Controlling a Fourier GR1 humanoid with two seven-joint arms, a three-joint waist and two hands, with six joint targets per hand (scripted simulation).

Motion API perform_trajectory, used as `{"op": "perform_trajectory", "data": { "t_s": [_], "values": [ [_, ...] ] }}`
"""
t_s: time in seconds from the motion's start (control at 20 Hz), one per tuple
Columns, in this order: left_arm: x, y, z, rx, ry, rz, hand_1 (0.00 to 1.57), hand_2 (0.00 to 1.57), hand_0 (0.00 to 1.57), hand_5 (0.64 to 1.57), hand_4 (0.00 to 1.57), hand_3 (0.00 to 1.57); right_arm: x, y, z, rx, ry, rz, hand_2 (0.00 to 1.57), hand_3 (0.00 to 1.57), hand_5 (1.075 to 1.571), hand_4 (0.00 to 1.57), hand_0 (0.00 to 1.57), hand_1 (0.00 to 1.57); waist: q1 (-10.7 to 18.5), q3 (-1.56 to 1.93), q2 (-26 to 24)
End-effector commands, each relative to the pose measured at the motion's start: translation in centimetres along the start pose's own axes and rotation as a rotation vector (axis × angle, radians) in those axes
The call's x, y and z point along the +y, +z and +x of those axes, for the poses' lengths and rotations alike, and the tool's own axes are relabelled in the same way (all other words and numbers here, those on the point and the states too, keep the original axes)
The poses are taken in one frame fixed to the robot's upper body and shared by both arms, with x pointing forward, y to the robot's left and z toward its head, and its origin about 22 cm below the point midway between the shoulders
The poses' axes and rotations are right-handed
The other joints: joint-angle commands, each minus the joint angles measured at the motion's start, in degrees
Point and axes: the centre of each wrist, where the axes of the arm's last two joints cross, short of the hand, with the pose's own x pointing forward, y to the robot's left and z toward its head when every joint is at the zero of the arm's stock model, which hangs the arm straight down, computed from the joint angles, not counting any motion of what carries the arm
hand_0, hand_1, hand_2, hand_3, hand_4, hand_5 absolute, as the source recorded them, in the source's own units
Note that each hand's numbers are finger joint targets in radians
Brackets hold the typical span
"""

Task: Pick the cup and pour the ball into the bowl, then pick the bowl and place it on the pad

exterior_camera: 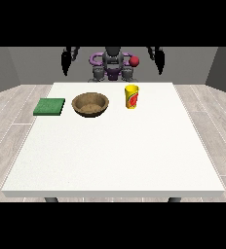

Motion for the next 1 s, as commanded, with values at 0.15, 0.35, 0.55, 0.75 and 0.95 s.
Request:
{"op": "perform_trajectory", "data": {
  "t_s": [0.15,0.35,0.55,0.75,0.95],
  "values": [
    [0.9,-0.4,3.0,-0.037,-0.033,-0.010,0.00,0.00,0.00,1.557,0.00,0.00,-1.0,-0.2,2.8,-0.029,0.033,0.003,0.00,0.00,1.569,0.00,0.00,0.00,-0.3,-0.81,-13.0],
    [-0.8,-1.7,6.1,-0.082,0.146,0.009,0.00,0.00,0.00,1.558,0.00,0.00,-6.5,1.0,2.5,-0.054,-0.073,0.071,0.00,0.00,1.569,0.00,0.00,0.00,-2.8,-0.89,-11.3],
    [1.9,-1.1,6.5,-0.186,0.128,0.020,0.00,0.00,0.00,1.552,0.00,0.00,-6.3,0.8,3.9,-0.136,-0.097,0.048,0.00,0.00,1.570,0.00,0.00,0.00,-2.0,-0.97,-4.2],
    [3.2,-2.3,6.5,-0.246,0.121,0.091,0.00,0.00,0.00,1.547,0.00,0.00,-7.1,1.3,3.9,-0.177,-0.100,0.081,0.00,0.00,1.569,0.00,0.00,0.00,-4.1,-0.97,-0.6],
    [3.4,-3.6,6.6,-0.342,0.116,0.044,0.00,0.00,0.00,1.539,0.00,0.00,-8.1,-0.6,4.4,-0.263,-0.091,0.077,0.00,0.00,1.569,0.00,0.00,0.00,-3.2,-0.97,5.6]
  ]
}}
